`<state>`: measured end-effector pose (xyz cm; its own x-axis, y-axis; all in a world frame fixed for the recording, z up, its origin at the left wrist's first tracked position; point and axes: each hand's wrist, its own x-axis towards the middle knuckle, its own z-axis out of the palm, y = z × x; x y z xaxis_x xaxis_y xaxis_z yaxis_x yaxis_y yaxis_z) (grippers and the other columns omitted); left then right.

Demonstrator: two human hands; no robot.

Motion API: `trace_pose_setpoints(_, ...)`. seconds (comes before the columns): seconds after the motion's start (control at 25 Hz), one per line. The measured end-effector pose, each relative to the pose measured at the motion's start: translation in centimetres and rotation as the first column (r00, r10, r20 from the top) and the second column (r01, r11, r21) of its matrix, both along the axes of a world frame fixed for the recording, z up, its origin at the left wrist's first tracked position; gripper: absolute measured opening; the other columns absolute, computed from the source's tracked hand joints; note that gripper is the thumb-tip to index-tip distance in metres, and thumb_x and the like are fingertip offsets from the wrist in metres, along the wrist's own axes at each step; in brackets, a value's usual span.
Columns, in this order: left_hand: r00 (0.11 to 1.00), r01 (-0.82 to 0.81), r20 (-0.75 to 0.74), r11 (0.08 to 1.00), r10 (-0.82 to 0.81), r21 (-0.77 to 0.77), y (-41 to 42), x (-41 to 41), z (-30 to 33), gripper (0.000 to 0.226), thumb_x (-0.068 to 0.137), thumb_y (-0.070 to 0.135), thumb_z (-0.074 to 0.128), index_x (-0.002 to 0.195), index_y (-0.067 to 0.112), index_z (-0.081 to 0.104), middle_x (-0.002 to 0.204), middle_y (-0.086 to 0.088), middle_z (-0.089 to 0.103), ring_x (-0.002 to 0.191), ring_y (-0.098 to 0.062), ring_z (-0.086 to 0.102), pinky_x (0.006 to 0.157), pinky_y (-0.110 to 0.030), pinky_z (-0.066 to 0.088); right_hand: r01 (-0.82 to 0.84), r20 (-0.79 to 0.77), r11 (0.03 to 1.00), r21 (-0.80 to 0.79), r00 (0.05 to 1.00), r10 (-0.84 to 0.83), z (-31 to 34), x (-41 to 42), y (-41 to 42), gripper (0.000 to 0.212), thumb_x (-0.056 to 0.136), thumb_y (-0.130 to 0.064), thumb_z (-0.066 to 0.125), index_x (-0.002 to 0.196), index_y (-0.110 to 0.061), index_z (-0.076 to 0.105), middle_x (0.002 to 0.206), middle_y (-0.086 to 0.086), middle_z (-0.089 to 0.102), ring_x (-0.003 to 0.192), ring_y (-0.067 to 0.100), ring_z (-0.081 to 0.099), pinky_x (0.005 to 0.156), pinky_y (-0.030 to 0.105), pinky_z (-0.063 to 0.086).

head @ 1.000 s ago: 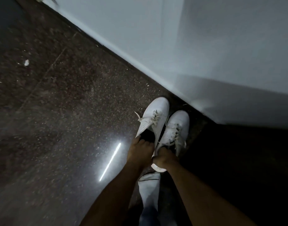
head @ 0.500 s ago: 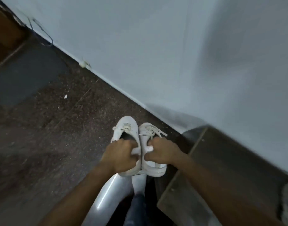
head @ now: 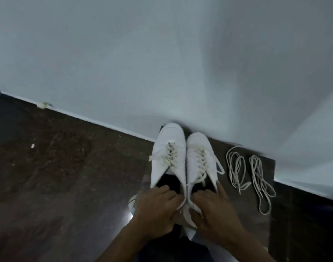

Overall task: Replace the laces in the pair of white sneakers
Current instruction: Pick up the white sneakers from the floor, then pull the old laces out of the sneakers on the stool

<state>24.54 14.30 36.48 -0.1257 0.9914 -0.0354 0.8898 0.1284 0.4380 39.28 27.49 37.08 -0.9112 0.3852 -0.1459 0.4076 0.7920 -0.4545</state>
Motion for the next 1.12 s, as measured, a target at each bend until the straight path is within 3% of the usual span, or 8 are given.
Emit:
trace_pose_setpoints(0.2, 0.997, 0.074, 0.001, 0.988, -0.075, 0.138, 0.0, 2.5, -9.9, 0.019, 0.075, 0.022, 0.073, 0.093, 0.013, 0.072, 0.075, 0.001, 0.063, 0.067, -0.021, 0.054, 0.052, -0.031, 0.04, 0.004, -0.01, 0.988, 0.156, 1.0, -0.003, -7.8, 5.6, -0.3, 0.018, 0.075, -0.03, 0.056, 0.065, -0.023, 0.042, 0.06, -0.006, 0.045, 0.061, 0.017, 0.05, 0.104, 0.059, 0.034)
trace_pose_setpoints(0.44, 0.999, 0.05, -0.036, 0.92, -0.039, 0.39, 1.1, 3.4, -12.8, 0.012, 0.075, 0.02, 0.075, 0.074, 0.008, 0.076, 0.06, -0.001, 0.064, 0.048, -0.019, 0.05, 0.046, -0.027, 0.039, 0.111, -0.214, 0.967, 0.228, 0.975, -0.061, -12.0, 5.4, -2.1, 0.024, 0.074, -0.031, 0.06, 0.059, -0.02, 0.044, 0.053, -0.004, 0.045, 0.052, 0.018, 0.047, 0.109, 0.061, 0.031)
trace_pose_setpoints(0.6, 0.998, 0.054, -0.064, 0.886, -0.028, 0.461, 1.1, 3.6, -12.9, 0.02, 0.075, 0.018, 0.071, 0.057, 0.012, 0.065, 0.051, 0.002, 0.055, 0.043, -0.019, 0.045, 0.045, -0.029, 0.037, 0.177, -0.301, 0.962, 0.207, 0.947, -0.11, -12.3, 5.2, -2.4, 0.024, 0.071, -0.031, 0.055, 0.059, -0.024, 0.036, 0.048, -0.007, 0.044, 0.046, 0.015, 0.045, 0.11, 0.058, 0.031)
trace_pose_setpoints(0.76, 0.998, -0.023, -0.05, 0.925, 0.046, 0.379, 0.9, 3.8, -12.1, 0.021, 0.072, 0.027, 0.069, 0.055, 0.017, 0.061, 0.053, 0.006, 0.058, 0.048, -0.015, 0.052, 0.043, -0.034, 0.041, 0.226, -0.331, 0.954, 0.198, 0.931, -0.151, -11.8, 5.0, -3.0, 0.024, 0.067, -0.038, 0.051, 0.058, -0.03, 0.031, 0.045, -0.01, 0.046, 0.045, 0.012, 0.048, 0.111, 0.05, 0.03)
trace_pose_setpoints(0.92, 0.991, -0.116, -0.036, 0.96, 0.13, 0.255, 0.6, 4.0, -11.4, 0.026, 0.066, 0.045, 0.061, 0.06, 0.019, 0.058, 0.053, 0.005, 0.053, 0.052, -0.01, 0.051, 0.045, -0.027, 0.038, 0.238, -0.267, 0.958, 0.16, 0.945, -0.19, -11.2, 5.2, -3.5, 0.023, 0.067, -0.045, 0.051, 0.057, -0.031, 0.035, 0.047, -0.01, 0.05, 0.057, 0.013, 0.058, 0.115, 0.042, 0.024)
trace_pose_setpoints(1.04, 0.996, -0.049, -0.062, 0.986, 0.06, 0.161, 0.1, 3.7, -11.1, 0.033, 0.072, 0.051, 0.054, 0.068, 0.019, 0.057, 0.062, 0.006, 0.056, 0.065, -0.009, 0.051, 0.054, -0.027, 0.034, 0.221, -0.167, 0.967, 0.13, 0.966, -0.199, -11.0, 5.5, -4.3, 0.028, 0.073, -0.049, 0.05, 0.058, -0.03, 0.036, 0.048, -0.016, 0.037, 0.069, 0.015, 0.061, 0.12, 0.039, 0.012)
trace_pose_setpoints(1.12, 0.998, 0.018, -0.061, 0.993, -0.011, 0.117, -0.6, 3.5, -10.6, 0.035, 0.079, 0.048, 0.056, 0.067, 0.016, 0.05, 0.062, 0.007, 0.051, 0.068, -0.006, 0.046, 0.057, -0.028, 0.032, 0.219, -0.136, 0.965, 0.146, 0.97, -0.2, -10.8, 5.9, -4.8, 0.037, 0.078, -0.05, 0.054, 0.056, -0.029, 0.033, 0.048, -0.015, 0.034, 0.067, 0.012, 0.057, 0.12, 0.039, 0.01)
